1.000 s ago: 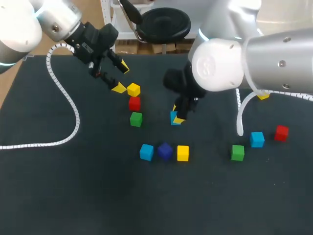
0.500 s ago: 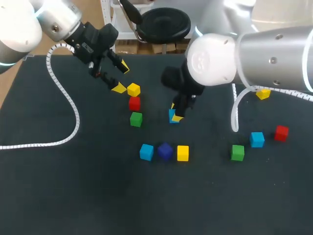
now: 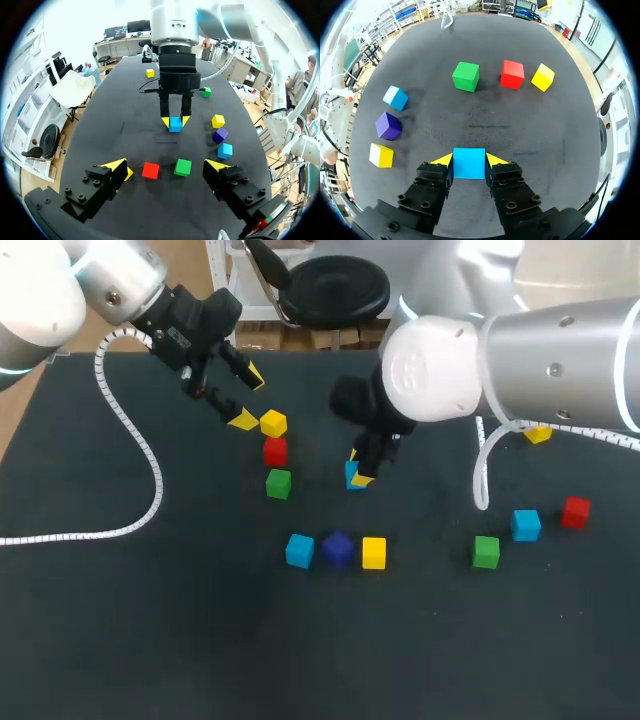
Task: Place the blue cubes, place green cubes on the blue cubes, place the yellow cubes on the green cubes, then place the red cubes on the yellow cubes, and place purple cube on the red cubes.
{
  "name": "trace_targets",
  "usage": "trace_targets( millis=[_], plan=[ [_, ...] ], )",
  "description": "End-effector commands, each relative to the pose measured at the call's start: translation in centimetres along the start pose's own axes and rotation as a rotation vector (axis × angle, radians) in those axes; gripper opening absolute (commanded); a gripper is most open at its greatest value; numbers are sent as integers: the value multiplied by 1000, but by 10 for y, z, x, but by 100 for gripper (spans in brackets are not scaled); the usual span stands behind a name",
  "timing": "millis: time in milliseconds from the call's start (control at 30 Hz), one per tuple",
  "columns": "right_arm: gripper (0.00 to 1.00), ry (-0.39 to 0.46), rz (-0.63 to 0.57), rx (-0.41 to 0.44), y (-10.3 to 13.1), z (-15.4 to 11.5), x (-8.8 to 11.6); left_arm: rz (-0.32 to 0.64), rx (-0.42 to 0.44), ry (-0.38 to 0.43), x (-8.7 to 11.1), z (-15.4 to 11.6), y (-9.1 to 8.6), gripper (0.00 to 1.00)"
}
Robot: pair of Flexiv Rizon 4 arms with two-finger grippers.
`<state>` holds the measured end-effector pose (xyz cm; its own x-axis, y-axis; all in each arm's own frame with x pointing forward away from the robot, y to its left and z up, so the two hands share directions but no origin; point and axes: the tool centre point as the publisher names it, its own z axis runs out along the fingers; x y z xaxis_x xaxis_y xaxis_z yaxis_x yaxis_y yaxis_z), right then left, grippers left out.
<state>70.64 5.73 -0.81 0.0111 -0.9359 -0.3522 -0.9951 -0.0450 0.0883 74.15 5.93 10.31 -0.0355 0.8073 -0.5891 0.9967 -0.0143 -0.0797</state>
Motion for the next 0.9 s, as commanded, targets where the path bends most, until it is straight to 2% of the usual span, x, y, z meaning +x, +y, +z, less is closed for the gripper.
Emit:
trace_targets(
  millis=[33,900],
  plan=[
    [0,-5,2,18,8,0,3,0,-1,1,0,0,0,100],
    [0,-16,3,56,7,0,0,0,-1,1,0,0,0,100]
  ],
)
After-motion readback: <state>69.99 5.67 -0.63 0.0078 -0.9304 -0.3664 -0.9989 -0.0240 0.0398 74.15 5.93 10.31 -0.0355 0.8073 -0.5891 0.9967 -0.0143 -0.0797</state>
